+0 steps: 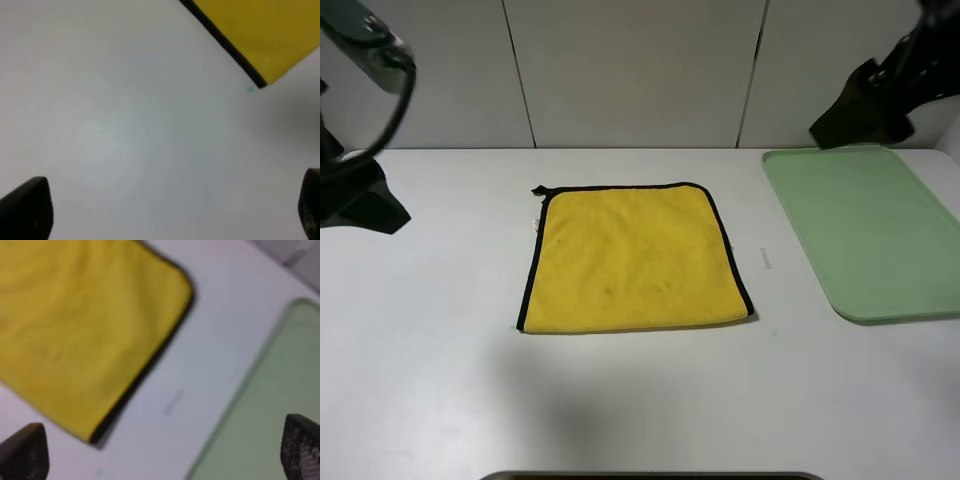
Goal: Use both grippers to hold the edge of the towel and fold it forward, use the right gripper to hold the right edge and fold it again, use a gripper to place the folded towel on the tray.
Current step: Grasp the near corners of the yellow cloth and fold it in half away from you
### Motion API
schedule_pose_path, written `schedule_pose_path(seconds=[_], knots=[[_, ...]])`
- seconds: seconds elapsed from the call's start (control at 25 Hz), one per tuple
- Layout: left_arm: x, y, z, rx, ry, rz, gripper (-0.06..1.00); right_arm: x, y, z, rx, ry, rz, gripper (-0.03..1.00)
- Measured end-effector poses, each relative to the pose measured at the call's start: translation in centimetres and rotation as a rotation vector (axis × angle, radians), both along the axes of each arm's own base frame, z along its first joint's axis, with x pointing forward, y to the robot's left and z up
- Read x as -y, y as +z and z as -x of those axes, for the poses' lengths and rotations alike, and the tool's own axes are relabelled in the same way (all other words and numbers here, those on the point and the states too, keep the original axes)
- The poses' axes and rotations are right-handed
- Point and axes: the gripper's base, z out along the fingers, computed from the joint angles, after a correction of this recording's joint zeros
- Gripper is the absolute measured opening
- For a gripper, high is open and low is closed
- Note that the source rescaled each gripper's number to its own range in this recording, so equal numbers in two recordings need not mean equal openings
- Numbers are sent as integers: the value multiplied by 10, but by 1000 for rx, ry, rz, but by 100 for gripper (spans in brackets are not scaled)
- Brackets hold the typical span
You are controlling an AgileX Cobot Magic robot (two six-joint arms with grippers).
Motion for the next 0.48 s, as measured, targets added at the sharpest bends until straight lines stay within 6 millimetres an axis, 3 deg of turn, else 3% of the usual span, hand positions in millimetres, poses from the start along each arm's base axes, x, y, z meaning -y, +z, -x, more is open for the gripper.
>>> schedule_pose_path(seconds=[0.28, 0.48], knots=[[41, -41, -15, -133, -217, -94, 98, -52, -45, -14, -76, 237, 119, 100], [57, -72, -26, -214, -263, -135, 98, -72, -78, -29, -104, 312, 169, 100]])
